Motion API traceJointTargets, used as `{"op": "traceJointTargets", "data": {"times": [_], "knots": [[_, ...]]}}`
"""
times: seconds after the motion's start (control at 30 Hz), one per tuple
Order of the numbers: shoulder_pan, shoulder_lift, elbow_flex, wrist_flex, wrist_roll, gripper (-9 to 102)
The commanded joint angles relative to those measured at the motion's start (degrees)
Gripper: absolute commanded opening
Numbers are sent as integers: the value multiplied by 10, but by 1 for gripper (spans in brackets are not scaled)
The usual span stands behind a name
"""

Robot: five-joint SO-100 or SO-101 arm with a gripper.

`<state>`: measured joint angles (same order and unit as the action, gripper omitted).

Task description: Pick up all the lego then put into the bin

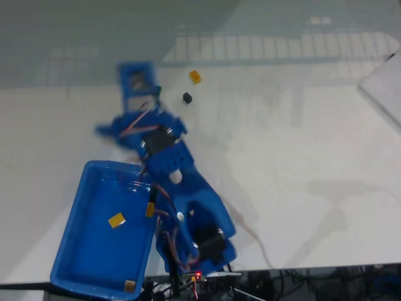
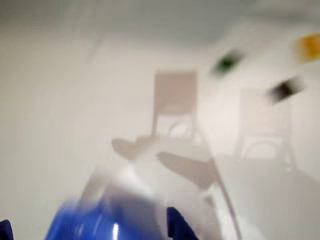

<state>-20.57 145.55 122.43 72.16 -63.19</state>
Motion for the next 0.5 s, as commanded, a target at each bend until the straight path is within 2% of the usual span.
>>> {"op": "traceJointTargets", "data": {"times": [0.0,0.2,0.47], "knots": [[117,-47,-18,-98,25,39],[219,-185,-18,-205,59,38],[270,-333,-28,-317,84,35]]}}
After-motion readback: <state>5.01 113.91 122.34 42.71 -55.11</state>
